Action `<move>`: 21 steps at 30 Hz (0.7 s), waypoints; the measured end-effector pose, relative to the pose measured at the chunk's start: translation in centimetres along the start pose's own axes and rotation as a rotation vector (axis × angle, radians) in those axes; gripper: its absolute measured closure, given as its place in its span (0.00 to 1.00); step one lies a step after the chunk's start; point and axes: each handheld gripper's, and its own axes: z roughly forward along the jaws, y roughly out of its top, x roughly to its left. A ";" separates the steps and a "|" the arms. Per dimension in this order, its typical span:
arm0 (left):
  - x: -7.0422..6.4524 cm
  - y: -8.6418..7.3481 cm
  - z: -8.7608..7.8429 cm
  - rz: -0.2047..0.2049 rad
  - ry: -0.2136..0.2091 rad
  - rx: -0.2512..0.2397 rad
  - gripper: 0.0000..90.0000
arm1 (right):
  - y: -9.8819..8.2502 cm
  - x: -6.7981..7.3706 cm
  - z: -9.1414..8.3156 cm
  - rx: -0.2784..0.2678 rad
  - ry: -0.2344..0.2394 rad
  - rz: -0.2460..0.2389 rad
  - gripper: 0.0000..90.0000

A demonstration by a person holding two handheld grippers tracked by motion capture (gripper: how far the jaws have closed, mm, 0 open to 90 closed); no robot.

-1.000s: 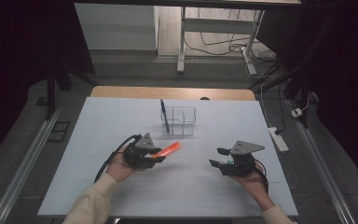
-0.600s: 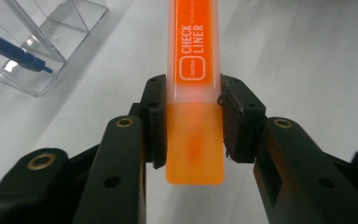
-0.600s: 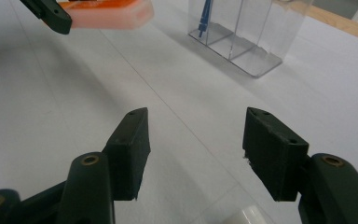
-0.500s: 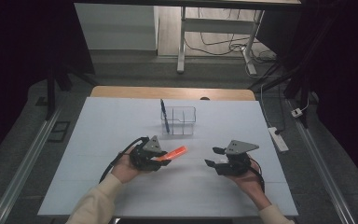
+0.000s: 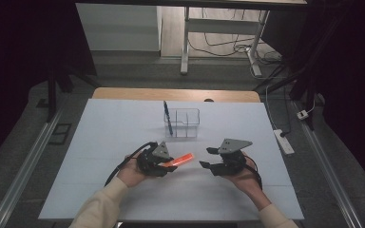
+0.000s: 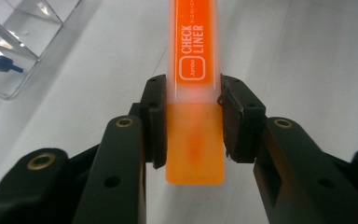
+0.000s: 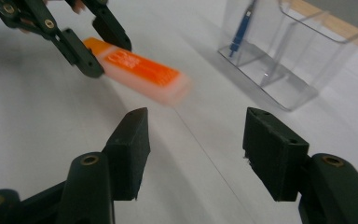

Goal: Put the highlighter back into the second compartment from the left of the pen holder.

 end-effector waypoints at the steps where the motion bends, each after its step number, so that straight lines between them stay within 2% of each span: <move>1: -0.1 0.0 0.1 0.005 0.000 0.006 0.72 | 0.2 0.0 0.2 0.006 0.011 -0.009 0.45; 5: -0.2 0.1 0.5 0.018 -0.002 0.028 0.72 | 1.2 0.1 0.9 0.029 0.037 -0.036 0.45; 11: -0.4 0.1 0.7 0.021 -0.006 0.032 0.72 | 2.6 0.6 2.1 0.054 0.087 -0.075 0.45; 15: -0.5 0.1 0.9 0.021 -0.010 0.038 0.72 | 3.0 0.9 3.0 0.088 0.116 -0.105 0.44; 21: -0.7 0.1 1.2 0.029 -0.015 0.046 0.72 | 3.4 1.1 4.0 0.128 0.151 -0.123 0.44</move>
